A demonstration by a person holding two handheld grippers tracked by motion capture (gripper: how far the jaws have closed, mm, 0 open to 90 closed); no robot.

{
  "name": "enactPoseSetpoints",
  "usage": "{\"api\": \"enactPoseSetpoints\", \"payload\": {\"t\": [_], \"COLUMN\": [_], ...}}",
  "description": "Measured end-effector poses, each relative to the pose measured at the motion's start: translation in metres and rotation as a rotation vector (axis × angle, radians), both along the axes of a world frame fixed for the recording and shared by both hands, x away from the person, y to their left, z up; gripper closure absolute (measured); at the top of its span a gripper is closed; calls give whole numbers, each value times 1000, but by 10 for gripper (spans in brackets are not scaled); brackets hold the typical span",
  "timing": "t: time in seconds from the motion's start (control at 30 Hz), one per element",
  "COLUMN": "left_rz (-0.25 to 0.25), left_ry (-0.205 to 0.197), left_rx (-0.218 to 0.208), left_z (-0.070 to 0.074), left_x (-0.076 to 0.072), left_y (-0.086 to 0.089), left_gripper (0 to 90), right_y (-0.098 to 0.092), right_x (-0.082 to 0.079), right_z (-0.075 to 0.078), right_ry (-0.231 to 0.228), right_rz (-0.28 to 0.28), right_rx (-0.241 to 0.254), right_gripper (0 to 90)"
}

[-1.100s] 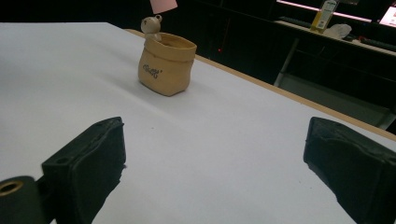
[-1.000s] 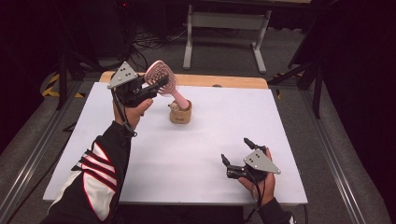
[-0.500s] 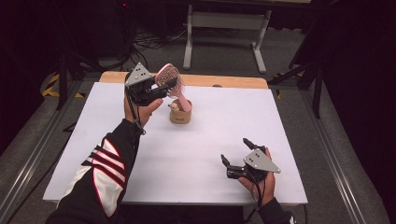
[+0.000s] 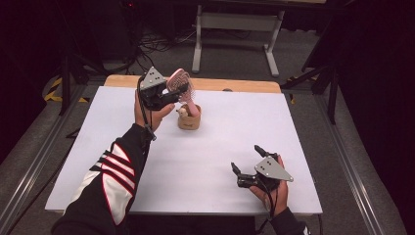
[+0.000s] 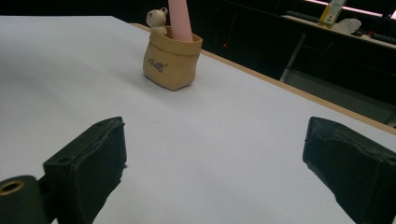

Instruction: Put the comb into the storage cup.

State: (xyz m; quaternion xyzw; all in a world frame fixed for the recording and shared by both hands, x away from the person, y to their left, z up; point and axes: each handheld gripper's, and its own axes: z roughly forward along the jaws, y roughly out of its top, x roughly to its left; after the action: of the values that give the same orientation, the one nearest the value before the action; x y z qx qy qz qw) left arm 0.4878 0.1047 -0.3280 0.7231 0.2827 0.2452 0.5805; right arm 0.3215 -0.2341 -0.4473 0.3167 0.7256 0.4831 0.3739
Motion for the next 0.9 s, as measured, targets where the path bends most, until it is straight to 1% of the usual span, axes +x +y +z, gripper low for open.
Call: {"api": "enactPoseSetpoints", "payload": {"t": [0.03,0.07,0.17,0.27,0.33,0.37,0.4,0.47,0.5,0.57,0.6,0.73,0.8,0.83,0.9], "left_rz": [-2,-2,-1,6,14,14,14,33,32,23,26,48,43,43,40], "left_ry": [6,5,9,13,21,32,32,37,41,58,61,69,83,83,93], "left_rx": [2,-6,-14,-21,-26,-36,-36,-18,-15,5,12,17,23,25,19], "left_z": [-2,-3,-3,-4,-4,-4,-4,-4,-4,-5,-6,-11,-14,-15,-18], "left_x": [1,2,4,7,8,11,11,13,13,15,16,22,25,26,30], "left_y": [-2,-2,-2,0,2,6,6,7,8,7,7,3,1,1,0], "left_gripper": [630,628,627,627,625,627,627,627,627,627,627,625,625,625,626], "right_y": [0,0,0,1,1,2,2,3,3,4,4,4,5,5,6], "right_x": [0,0,1,1,1,2,2,2,2,2,2,2,2,2,2], "right_z": [0,0,-1,-1,-2,-2,-2,-2,-3,-3,-3,-4,-4,-4,-5], "right_ry": [0,1,3,9,10,12,12,16,16,19,19,25,26,26,31], "right_rz": [0,1,-1,3,4,4,4,8,8,12,12,17,18,21,23], "right_rx": [-2,-2,-8,-14,-15,-19,-19,-26,-29,-33,-33,-39,-43,-48,-55], "right_gripper": [66,66,66,66,66,66,66,66,66,66,66,66,66,67,72]}}
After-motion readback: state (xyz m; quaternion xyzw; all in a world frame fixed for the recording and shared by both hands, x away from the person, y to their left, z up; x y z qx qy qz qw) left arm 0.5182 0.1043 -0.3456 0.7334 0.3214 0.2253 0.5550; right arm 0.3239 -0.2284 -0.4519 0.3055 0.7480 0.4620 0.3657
